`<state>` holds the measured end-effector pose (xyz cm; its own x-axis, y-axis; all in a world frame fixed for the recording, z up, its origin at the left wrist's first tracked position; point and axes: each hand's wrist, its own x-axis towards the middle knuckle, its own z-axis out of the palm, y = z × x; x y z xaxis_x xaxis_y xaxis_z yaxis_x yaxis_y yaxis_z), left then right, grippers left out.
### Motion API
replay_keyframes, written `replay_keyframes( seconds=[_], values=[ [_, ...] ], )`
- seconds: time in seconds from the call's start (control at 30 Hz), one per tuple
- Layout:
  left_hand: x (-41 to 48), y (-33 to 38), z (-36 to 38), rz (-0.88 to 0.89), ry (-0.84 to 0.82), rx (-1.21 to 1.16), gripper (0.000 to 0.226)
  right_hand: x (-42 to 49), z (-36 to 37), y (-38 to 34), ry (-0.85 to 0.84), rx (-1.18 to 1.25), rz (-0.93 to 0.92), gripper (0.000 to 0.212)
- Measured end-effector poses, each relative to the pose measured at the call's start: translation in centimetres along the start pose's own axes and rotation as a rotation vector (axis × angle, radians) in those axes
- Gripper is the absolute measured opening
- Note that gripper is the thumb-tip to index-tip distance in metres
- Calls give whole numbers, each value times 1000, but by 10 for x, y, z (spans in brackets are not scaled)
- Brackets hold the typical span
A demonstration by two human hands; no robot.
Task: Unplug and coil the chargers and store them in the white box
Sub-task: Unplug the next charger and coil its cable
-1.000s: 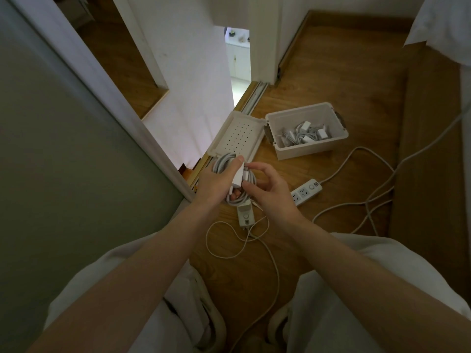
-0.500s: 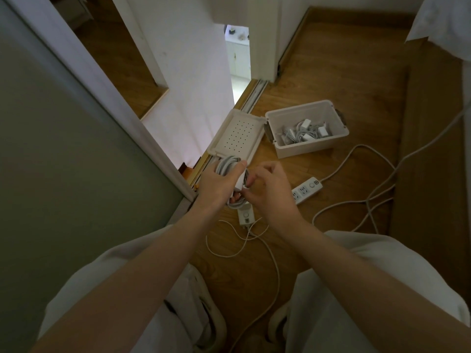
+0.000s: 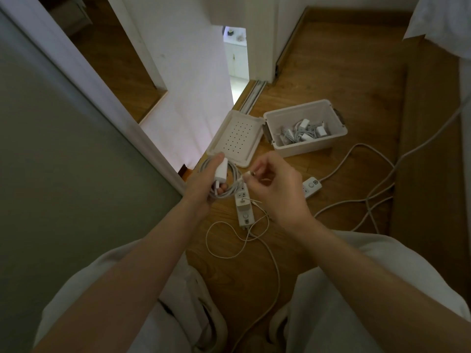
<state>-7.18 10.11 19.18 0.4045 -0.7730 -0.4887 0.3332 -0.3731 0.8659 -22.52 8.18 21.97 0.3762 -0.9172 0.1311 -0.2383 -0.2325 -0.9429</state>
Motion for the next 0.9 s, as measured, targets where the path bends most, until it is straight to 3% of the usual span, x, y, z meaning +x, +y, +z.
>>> replay_keyframes(
  seconds=[0.07, 0.17, 0.23, 0.3, 0.4, 0.53, 0.67, 0.8, 0.9],
  values=[
    [-2, 6, 2, 25, -27, -101, 39, 6, -5, -3, 58, 173, 177, 24],
    [-11, 17, 11, 134, 22, -148, 28, 14, -12, 0, 103, 699, 625, 29],
    [-19, 22, 18, 221, 91, -49, 32, 15, -13, 8, 89, 959, 845, 37],
    [-29, 23, 24, 339, 98, 170, 31, 12, -8, 16, 74, 1050, 954, 41],
    [-46, 24, 28, 499, -35, 420, 25, 6, 1, 25, 62, 960, 952, 36],
    [-53, 23, 26, 572, -243, 546, 33, -4, 1, 29, -56, 898, 857, 28],
    [-45, 17, 20, 433, -163, 487, 30, -6, -1, 26, -145, 796, 715, 12],
    [-38, 9, 22, 339, -43, 346, 38, 5, 4, 20, -204, 526, 548, 18],
    [-31, 13, 29, 389, 21, 270, 38, 16, 0, 9, -271, 559, 535, 27]
  ],
)
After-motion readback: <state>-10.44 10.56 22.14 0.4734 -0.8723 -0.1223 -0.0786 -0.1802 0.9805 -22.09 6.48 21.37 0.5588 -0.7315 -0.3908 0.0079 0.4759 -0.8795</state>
